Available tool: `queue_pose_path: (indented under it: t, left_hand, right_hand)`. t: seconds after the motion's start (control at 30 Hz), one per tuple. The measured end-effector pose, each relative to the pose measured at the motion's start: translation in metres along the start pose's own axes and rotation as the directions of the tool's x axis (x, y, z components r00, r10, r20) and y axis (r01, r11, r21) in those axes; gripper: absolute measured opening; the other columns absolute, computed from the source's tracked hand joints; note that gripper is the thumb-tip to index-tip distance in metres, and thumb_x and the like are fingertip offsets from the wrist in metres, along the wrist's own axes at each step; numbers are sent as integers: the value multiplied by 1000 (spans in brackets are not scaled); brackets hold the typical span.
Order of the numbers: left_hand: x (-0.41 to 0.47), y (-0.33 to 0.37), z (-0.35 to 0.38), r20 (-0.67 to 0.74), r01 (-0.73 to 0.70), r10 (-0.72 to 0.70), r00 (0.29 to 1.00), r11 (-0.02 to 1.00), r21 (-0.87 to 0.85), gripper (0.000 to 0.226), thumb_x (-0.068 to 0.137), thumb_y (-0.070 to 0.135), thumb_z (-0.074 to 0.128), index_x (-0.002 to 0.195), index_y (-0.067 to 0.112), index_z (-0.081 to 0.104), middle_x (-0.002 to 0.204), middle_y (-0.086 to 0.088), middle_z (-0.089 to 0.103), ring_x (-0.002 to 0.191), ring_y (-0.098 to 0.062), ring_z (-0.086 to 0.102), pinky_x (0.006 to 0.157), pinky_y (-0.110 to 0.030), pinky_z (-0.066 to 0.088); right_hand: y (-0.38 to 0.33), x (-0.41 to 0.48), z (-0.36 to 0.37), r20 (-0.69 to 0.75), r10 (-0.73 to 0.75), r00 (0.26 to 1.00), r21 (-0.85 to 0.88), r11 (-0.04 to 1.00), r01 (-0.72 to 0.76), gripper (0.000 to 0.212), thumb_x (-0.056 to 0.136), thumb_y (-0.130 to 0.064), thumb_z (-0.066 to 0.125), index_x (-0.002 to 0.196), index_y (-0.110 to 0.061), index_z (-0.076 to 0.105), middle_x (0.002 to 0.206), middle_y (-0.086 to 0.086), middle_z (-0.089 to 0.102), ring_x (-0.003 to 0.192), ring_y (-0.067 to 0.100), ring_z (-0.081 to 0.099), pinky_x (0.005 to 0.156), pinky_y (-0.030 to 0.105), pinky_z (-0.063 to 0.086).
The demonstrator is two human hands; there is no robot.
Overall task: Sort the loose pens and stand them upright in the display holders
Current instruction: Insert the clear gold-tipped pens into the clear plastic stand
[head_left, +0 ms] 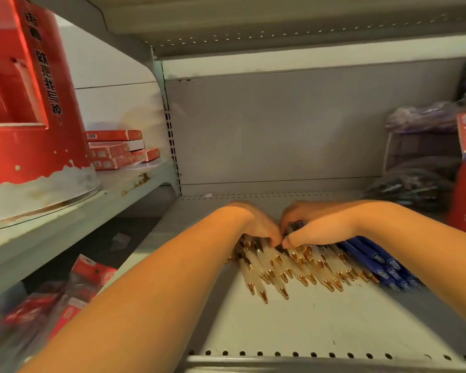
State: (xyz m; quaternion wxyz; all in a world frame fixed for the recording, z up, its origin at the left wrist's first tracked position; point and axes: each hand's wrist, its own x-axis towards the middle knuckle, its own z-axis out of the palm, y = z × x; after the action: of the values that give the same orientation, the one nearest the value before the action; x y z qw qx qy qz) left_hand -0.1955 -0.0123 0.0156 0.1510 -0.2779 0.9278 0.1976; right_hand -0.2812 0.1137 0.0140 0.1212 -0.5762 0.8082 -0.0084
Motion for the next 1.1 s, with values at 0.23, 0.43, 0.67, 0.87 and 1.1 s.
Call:
queue_pose_path:
  t: [0.23, 0.43, 0.67, 0.87, 1.1]
  left_hand:
    - [4, -3, 3, 26, 34, -36, 999, 995, 94, 26, 87, 19, 57, 62, 10, 56, 42, -3, 56, 32, -17, 53, 41, -23, 51]
    - [3, -1, 8, -29, 61, -57, 998, 988, 140, 24, 91, 24, 61, 73, 7, 60, 68, -9, 62, 55, -23, 60, 62, -30, 56]
    - [6, -22, 6, -156, 70, -94, 983, 986, -148, 6, 75, 6, 57, 78, 5, 62, 57, -10, 58, 52, -25, 60, 61, -31, 55]
    - [6, -39, 5, -188, -35, -104, 977, 786, -617, 45, 72, -12, 56, 107, 16, 50, 95, -19, 61, 69, -32, 62, 71, -40, 58]
    - [-10, -37, -2, -346, -226, -83, 935, 612, -758, 77, 75, -13, 59, 138, 27, 39, 91, -17, 59, 52, -21, 59, 45, -25, 48]
  right_hand:
    - [2, 2, 2, 14, -3, 1000, 5, 1000, 3, 37, 95, -52, 51, 127, -35, 58, 124, -9, 56, 113, 11, 52, 89, 24, 42]
    - [2, 1, 2, 29, 9, 1000, -19, 1000, -8, 41, 96, -55, 48, 133, -38, 54, 134, -9, 50, 118, 13, 48, 92, 26, 39]
    - [0, -6, 2, 44, 9, 999, -44, 999, -7, 44, 99, -55, 42, 138, -35, 49, 143, -1, 44, 123, 18, 47, 84, 22, 37]
    - [-3, -9, 5, -26, 21, 999, -80, 996, -23, 43, 96, -60, 43, 132, -39, 53, 145, 1, 38, 127, 24, 45, 101, 36, 42]
    - [-23, -6, 8, -268, -3, 963, 194, 979, 57, 36, 95, -56, 49, 119, -34, 64, 127, -10, 61, 113, 11, 56, 88, 27, 45]
